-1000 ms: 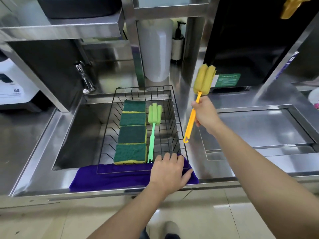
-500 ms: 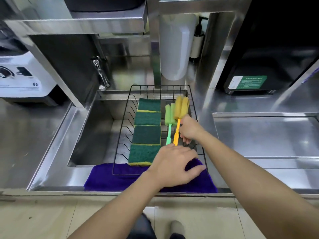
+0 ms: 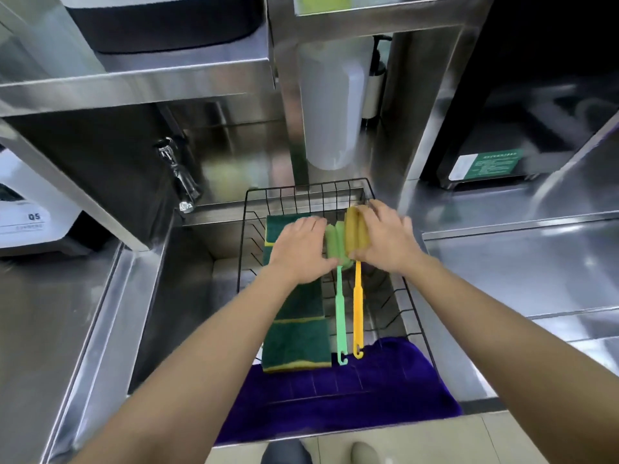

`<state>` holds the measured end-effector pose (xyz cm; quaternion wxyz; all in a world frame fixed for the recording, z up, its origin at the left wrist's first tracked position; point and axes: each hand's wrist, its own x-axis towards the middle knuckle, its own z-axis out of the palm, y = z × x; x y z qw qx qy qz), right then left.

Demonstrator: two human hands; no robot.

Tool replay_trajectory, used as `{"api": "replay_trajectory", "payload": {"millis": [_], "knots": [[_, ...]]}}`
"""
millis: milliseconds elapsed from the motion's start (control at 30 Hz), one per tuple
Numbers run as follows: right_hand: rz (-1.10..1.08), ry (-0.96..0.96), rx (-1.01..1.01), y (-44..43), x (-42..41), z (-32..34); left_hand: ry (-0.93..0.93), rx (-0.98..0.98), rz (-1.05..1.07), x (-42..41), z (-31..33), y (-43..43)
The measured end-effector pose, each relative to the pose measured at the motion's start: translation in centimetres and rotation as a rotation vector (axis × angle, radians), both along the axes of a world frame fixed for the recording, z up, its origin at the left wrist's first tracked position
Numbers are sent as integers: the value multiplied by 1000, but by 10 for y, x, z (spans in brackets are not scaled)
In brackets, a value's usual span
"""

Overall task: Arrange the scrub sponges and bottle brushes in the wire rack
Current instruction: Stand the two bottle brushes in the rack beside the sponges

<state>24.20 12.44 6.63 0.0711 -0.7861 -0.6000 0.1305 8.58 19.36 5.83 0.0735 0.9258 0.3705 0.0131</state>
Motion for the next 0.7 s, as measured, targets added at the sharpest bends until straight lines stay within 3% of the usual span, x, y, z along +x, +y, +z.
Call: {"api": "replay_trajectory", "payload": {"millis": [333,567,700], "knots": [[95,-26,-176,25,12,-10,203,-203,-103,41,-32,39],[126,-61,-179,30,17,-14,195,-75,-96,49,-44,34],[227,-223,-208,35,18,-17,249,-88,-77,44,-39,39]]}}
